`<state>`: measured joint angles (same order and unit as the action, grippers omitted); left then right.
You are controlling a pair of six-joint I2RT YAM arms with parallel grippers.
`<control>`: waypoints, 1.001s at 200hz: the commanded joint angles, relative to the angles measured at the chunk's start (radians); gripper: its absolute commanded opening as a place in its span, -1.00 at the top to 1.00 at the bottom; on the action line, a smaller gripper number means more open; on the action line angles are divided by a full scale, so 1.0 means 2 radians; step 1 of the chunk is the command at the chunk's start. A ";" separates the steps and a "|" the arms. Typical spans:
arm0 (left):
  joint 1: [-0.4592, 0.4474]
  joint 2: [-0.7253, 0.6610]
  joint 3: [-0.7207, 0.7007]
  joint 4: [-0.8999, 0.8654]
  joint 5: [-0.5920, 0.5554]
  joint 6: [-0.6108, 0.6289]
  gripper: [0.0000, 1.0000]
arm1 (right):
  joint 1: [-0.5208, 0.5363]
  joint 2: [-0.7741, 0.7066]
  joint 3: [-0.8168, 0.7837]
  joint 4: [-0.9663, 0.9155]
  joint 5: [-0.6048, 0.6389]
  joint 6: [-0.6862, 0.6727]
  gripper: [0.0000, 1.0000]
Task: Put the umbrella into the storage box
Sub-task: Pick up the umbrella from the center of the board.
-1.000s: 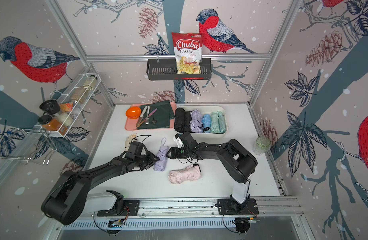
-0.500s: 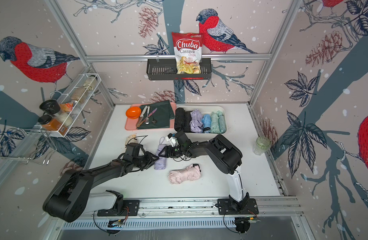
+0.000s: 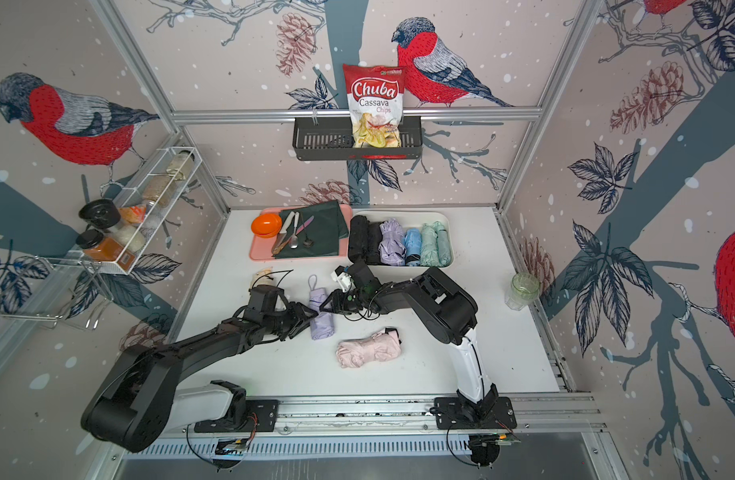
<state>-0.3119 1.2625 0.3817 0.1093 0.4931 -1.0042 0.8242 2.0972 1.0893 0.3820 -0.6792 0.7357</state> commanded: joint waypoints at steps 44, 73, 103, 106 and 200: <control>0.024 -0.093 0.032 -0.088 -0.080 0.027 -0.58 | 0.000 -0.032 0.015 -0.066 0.050 -0.053 0.80; 0.029 -0.162 0.047 -0.122 -0.169 0.029 -0.90 | -0.008 -0.058 0.021 -0.093 0.059 -0.072 0.93; 0.036 -0.210 0.057 -0.136 -0.218 0.033 -0.98 | -0.016 -0.086 0.030 -0.117 0.066 -0.088 0.97; 0.037 -0.212 0.059 -0.137 -0.222 0.033 -0.98 | -0.017 -0.089 0.031 -0.118 0.067 -0.089 0.97; 0.047 -0.202 0.078 -0.114 -0.254 0.056 -0.97 | -0.127 -0.250 0.045 -0.202 0.086 -0.151 1.00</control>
<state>-0.2226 0.8459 0.5224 -0.1455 0.0063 -0.9211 0.6418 1.6665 1.1679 0.0196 -0.5320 0.4992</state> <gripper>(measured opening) 0.985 0.123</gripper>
